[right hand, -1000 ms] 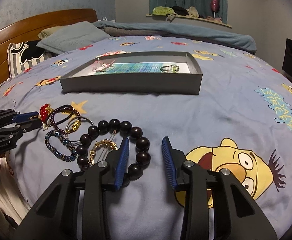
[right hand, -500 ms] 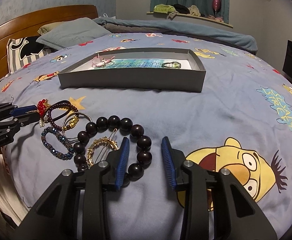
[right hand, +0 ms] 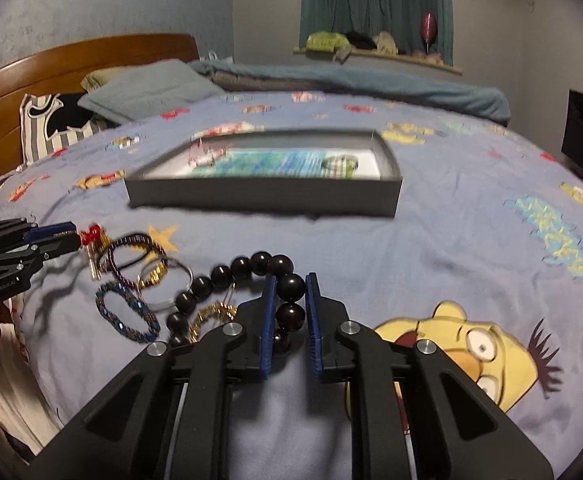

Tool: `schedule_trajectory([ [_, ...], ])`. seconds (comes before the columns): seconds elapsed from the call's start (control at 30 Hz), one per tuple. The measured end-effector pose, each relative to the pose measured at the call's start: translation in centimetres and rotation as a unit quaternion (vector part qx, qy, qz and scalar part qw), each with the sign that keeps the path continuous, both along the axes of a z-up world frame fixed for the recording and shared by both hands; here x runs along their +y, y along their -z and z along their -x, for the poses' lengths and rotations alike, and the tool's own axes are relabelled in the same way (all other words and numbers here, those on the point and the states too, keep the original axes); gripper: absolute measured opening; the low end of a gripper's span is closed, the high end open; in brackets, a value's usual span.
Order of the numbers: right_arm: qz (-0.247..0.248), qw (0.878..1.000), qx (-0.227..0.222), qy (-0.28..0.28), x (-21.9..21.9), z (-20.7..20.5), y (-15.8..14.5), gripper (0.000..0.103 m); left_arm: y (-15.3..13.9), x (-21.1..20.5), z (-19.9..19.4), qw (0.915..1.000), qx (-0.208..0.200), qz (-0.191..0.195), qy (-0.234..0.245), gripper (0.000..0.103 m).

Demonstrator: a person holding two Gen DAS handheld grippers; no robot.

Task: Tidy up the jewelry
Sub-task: 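Grasp the red tassel earrings with the left tool while the right grasps the black bead bracelet, then lower the red earrings into the gray tray while the right tool drops the black bracelet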

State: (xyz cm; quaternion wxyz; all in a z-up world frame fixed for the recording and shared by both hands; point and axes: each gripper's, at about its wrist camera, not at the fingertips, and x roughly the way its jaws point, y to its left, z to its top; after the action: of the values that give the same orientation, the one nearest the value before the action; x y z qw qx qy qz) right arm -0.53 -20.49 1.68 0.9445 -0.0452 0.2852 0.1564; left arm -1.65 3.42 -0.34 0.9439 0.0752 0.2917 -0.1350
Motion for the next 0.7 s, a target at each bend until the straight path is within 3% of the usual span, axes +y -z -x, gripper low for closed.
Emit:
schedule_trajectory([
  [0.7, -0.025, 0.997, -0.068, 0.001, 0.7, 0.3, -5.2, 0.014, -5.7, 1.0, -1.5, 0.9986, -0.049, 0.018, -0.006, 0.023],
])
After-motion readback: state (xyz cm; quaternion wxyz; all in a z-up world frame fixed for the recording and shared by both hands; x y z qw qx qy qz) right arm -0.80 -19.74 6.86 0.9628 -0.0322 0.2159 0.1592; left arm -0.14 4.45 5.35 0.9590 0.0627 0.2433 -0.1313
